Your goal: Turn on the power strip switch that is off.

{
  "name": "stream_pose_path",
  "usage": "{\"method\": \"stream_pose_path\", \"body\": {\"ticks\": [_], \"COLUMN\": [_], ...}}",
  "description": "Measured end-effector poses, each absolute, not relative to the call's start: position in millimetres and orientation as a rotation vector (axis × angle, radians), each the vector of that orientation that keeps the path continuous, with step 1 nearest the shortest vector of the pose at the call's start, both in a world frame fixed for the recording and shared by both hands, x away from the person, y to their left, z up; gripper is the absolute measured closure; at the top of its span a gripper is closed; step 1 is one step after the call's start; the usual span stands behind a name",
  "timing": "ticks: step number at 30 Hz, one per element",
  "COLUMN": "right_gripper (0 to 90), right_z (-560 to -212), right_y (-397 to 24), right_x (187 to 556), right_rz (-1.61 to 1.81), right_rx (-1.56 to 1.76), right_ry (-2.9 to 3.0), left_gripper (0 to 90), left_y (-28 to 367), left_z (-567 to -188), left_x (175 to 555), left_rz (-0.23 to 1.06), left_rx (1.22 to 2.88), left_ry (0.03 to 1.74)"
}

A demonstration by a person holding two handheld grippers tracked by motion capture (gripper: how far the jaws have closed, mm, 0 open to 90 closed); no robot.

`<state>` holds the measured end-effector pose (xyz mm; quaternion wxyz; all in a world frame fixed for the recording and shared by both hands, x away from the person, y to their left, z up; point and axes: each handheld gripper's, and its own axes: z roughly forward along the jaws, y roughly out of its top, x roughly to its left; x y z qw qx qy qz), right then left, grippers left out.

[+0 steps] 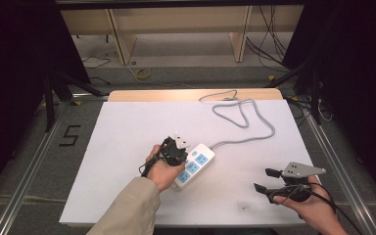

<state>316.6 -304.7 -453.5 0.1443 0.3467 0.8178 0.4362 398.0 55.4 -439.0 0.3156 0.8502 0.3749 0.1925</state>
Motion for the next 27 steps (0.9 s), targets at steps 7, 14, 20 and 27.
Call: {"method": "stream_pose_path", "body": {"ticks": [7, 14, 20, 27], "right_gripper": [29.0, 29.0, 29.0, 29.0], "right_z": [-453.5, -453.5, -453.5, -453.4], "right_y": [-304.9, -304.8, -305.0, -305.1], "right_x": [316.6, 316.5, 316.5, 316.2], "right_rz": [1.258, 1.261, 1.262, 1.262], "right_rx": [0.999, 0.999, 1.001, 0.999], "right_ry": [2.356, 2.355, 2.352, 2.353], "left_gripper": [89.8, 89.8, 89.8, 89.8], "left_y": [53.3, 51.4, 50.0, 47.8], "left_z": [-441.5, -443.8, -445.7, -447.8], "left_x": [399.9, 401.7, 403.4, 404.5], "left_rz": [0.496, 0.49, 0.48, 0.475], "left_rx": [2.253, 2.263, 2.274, 2.279], "left_ry": [0.992, 0.996, 1.0, 0.998]}}
